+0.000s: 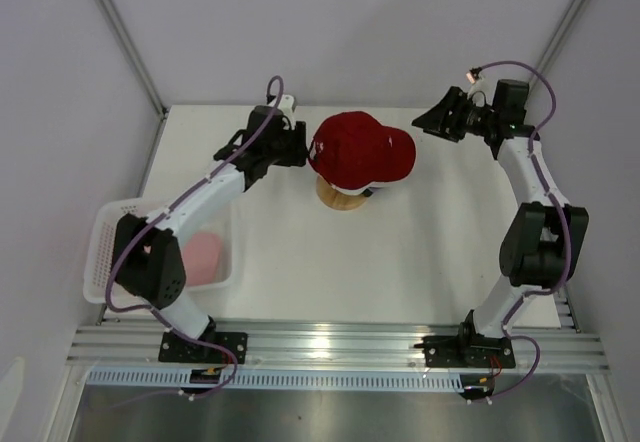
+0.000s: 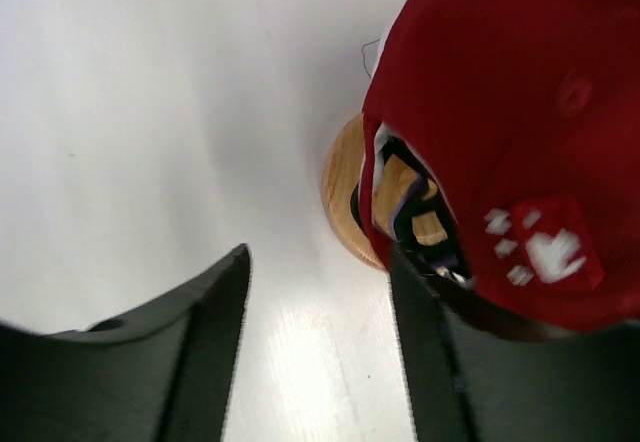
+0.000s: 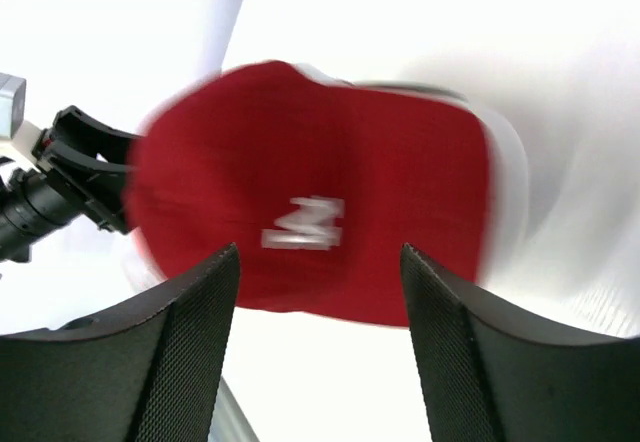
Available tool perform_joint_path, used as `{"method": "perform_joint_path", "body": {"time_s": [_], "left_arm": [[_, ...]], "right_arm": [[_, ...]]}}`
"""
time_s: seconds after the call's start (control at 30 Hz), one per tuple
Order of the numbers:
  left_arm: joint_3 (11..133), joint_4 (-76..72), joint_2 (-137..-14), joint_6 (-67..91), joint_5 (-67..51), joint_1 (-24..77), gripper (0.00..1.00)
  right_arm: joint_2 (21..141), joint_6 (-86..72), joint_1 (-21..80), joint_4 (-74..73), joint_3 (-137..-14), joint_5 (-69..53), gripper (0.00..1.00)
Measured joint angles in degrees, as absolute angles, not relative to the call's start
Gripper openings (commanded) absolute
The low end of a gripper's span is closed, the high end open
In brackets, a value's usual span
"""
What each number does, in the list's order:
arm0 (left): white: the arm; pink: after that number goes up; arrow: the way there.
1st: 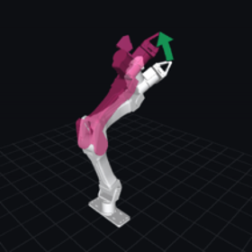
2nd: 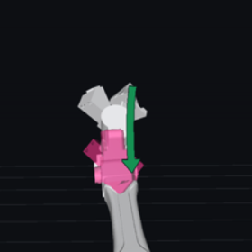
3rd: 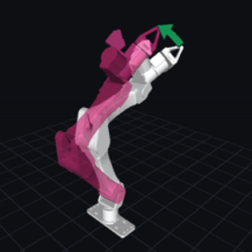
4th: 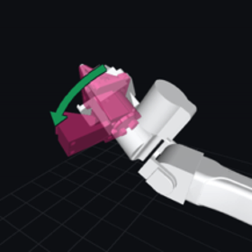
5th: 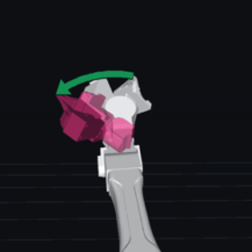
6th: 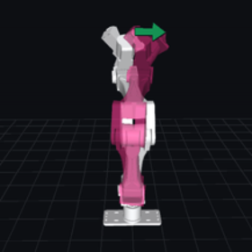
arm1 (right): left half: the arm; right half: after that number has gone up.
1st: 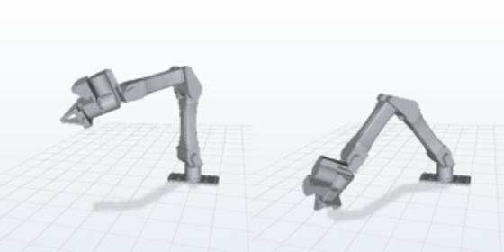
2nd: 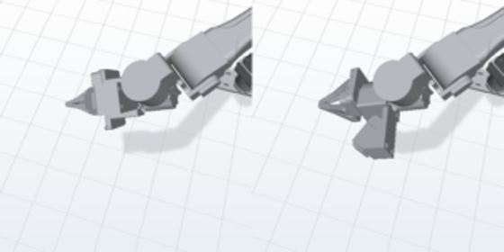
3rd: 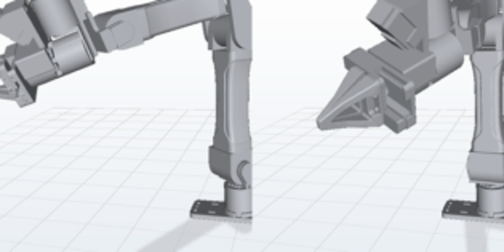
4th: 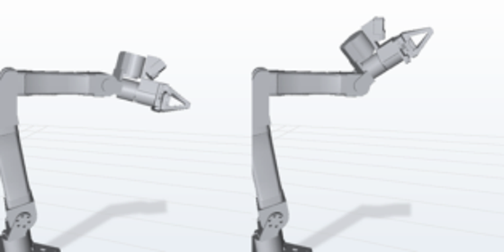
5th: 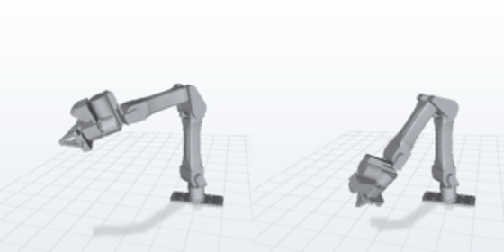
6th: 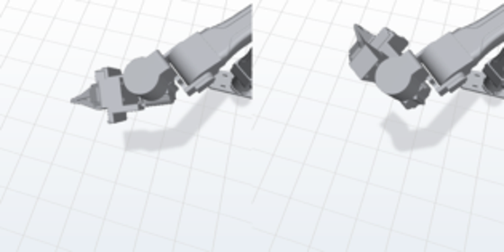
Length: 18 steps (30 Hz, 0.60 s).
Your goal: Stack the hats
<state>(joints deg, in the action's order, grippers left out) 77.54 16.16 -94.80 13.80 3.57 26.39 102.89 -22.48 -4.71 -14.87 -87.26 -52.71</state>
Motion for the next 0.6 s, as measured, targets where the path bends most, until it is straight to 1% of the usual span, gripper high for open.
{"method": "perform_joint_path", "body": {"time_s": [0.03, 0.13, 0.37, 0.5, 0.6], "left_arm": [[77.3, 16.78, -93.12, 13.54, 3.46, 26.13, 0.75], [76.69, 17.26, -87.72, 13.43, 2.2, 24.71, 0.81], [73.17, 17.02, -76.93, 14.13, -1.17, 19.92, 0.85], [69.08, 18.22, -71.24, 15.55, 1.52, 19.0, 0.87], [64.99, 19.86, -66.15, 18.28, 4.45, 15.44, 0.87]], "right_arm": [[100.97, -22.06, -4.6, -15.35, -87.68, -52.18, 0.7], [95.94, -20.8, -3.97, -16.21, -87.88, -51.09, 0.73], [93.69, -18.35, -1.37, -19.05, -88.84, -48.27, 0.73], [93.76, -18.39, -0.21, -18.28, -88.82, -48.05, 0.73], [95.13, -17.32, 3.79, -19.0, -90.76, -46.02, 0.74]]}}
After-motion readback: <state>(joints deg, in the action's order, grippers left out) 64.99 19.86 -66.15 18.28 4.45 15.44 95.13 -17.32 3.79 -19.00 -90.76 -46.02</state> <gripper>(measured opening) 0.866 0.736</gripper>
